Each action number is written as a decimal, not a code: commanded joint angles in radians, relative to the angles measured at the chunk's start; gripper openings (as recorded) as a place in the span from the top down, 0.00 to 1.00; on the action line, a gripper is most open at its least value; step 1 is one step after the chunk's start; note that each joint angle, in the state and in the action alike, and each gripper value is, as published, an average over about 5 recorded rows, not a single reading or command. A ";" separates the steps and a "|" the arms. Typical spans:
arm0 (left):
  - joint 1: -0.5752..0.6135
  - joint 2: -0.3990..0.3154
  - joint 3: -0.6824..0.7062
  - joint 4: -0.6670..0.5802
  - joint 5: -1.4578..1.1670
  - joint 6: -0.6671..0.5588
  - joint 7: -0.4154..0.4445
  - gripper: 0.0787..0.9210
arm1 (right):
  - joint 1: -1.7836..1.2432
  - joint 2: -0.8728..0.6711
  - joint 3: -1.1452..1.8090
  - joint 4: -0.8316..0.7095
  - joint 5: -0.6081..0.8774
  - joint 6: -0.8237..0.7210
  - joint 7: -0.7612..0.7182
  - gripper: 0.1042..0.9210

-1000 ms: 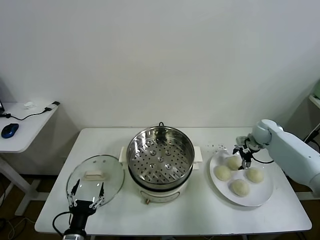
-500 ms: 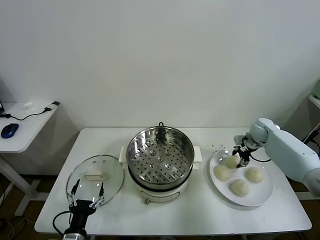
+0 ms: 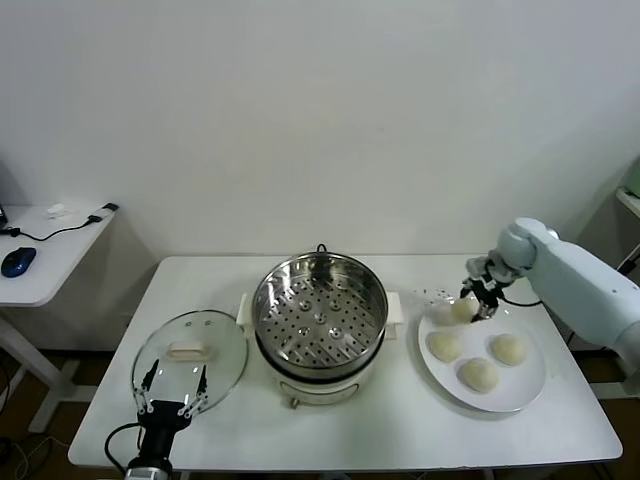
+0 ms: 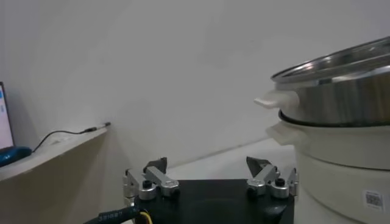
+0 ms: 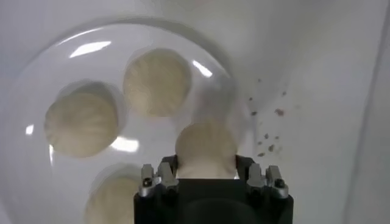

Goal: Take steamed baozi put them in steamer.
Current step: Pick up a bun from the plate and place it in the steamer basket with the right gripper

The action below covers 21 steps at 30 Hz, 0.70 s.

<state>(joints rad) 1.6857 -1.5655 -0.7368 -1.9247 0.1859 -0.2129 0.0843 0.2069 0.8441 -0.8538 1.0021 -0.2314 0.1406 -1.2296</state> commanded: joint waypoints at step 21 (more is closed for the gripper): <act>0.023 0.004 0.002 -0.003 -0.008 0.002 -0.001 0.12 | 0.393 0.473 -0.284 0.267 -0.072 0.404 -0.047 0.35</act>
<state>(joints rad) 1.7042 -1.5642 -0.7367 -1.9235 0.1790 -0.2118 0.0832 0.6298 1.1703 -1.1000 1.2099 -0.2241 0.4570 -1.2793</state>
